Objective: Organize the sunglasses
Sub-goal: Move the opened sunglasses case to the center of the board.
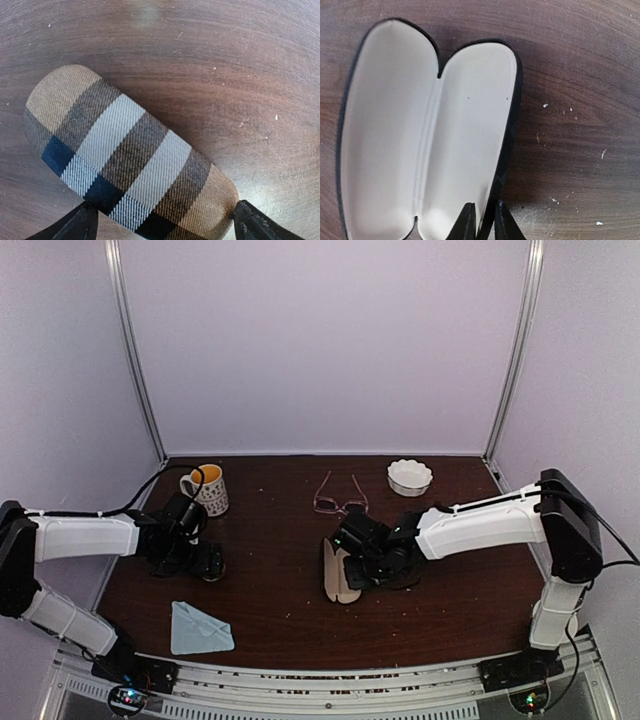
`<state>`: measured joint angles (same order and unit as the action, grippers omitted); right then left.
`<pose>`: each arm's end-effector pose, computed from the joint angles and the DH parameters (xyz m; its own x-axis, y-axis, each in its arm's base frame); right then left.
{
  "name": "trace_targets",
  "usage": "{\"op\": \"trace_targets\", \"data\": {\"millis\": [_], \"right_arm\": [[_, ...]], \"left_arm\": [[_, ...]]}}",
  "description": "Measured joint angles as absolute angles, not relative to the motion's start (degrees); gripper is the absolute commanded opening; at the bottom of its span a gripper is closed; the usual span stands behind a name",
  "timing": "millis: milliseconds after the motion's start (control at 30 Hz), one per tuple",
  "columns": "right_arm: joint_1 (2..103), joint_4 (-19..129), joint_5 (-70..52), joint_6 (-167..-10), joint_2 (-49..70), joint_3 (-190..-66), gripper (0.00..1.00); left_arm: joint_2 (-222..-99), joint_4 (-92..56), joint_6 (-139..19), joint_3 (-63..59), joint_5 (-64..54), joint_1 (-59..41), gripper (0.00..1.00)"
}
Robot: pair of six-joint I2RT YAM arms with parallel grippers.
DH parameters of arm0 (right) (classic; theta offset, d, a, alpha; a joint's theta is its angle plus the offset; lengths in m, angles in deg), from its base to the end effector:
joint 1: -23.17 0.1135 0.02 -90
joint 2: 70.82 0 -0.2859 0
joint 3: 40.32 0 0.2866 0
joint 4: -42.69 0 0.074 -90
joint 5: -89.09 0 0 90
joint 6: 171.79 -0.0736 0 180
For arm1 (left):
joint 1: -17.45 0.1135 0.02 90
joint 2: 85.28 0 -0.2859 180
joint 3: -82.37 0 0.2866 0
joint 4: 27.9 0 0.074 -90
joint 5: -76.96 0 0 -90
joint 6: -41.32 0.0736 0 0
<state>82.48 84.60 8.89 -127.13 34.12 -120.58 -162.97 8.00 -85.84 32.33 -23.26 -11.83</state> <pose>0.2212 0.3482 0.1356 -0.9074 -0.1556 -0.3904 -0.2382 0.9557 0.1728 0.2490 -0.1246 0.1287 -0.8715 -0.1929 -0.4509 -0.1431 0.9794 -0.1425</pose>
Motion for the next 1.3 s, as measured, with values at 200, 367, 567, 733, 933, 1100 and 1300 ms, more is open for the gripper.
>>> {"op": "trace_targets", "data": {"millis": [200, 367, 567, 733, 933, 1100, 1300], "right_arm": [[82.39, 83.66, 8.37, -127.13, 35.08, -119.47, 0.1], [82.32, 82.59, 7.86, -126.96, 35.35, -118.66, 0.1], [82.28, 81.13, 6.62, -126.69, 35.39, -118.24, 0.08], [82.28, 79.86, 5.61, -126.48, 35.81, -118.07, 0.08], [82.24, 78.66, 5.18, -125.91, 35.85, -117.35, 0.07], [82.15, 77.45, 4.65, -125.58, 35.85, -116.69, 0.05], [82.15, 76.1, 3.36, -125.05, 35.85, -116.6, 0.03]], "left_arm": [[-163.73, 9.44, -85.87, 30.87, -23.72, -11.83, 0.98], [-163.32, 11.23, -87.68, 30.3, -24.62, -11.83, 0.98], [-160.39, 14.67, -92.84, 29.45, -25.64, -11.83, 0.98], [-163.62, 14.58, -94.78, 28.68, -25.99, -11.83, 0.98], [-166.2, 11.21, -95.07, 28.36, -25.51, -11.83, 0.98], [-168.02, 10.71, -92.23, 26.85, -25.01, -11.74, 0.98], [-171.43, 10.43, -88.42, 24.22, -24.2, -11.74, 0.98]]}}
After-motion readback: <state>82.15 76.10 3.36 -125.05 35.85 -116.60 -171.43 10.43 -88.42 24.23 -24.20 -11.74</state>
